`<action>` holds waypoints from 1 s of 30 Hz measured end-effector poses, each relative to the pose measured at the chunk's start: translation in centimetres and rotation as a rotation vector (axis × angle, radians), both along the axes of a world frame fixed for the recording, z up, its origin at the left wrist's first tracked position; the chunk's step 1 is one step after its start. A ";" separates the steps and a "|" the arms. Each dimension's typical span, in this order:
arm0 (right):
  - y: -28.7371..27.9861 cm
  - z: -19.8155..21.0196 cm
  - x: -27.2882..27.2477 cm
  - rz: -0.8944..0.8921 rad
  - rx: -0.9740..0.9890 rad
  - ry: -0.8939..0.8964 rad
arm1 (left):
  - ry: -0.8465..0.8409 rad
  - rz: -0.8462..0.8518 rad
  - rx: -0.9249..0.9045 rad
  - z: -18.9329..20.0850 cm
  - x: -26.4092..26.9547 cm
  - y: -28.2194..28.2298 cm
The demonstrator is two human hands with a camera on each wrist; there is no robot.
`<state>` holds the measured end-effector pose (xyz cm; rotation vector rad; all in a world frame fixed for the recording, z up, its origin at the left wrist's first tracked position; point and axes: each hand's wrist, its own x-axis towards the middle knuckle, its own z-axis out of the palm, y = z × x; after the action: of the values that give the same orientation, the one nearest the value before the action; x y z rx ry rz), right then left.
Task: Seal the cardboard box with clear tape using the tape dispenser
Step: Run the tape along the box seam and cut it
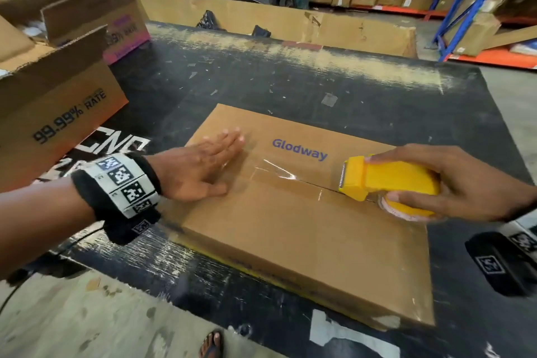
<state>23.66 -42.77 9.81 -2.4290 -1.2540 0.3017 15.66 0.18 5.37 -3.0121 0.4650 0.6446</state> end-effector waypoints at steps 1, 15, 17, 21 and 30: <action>0.0 0.0 0.1 0.007 -0.005 -0.003 | -0.001 -0.011 -0.036 0.1 -0.2 -2.5; -1.3 0.5 0.7 0.101 -0.079 -0.024 | 0.122 -0.055 -0.001 -2.2 0.8 -14.5; -4.8 1.1 0.3 0.069 -0.087 0.007 | 0.134 -0.054 0.013 -2.2 0.9 -14.4; -14.1 1.7 -2.0 -0.102 -0.077 0.033 | 0.149 -0.052 0.020 -1.8 0.8 -14.9; -16.9 -3.2 -1.9 -0.150 -0.229 0.112 | 0.127 -0.095 0.076 -1.5 0.6 -15.1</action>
<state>21.75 -59.64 6.63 -2.6395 -1.0319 0.5567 16.22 -14.96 3.90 -2.8701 0.5710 0.8293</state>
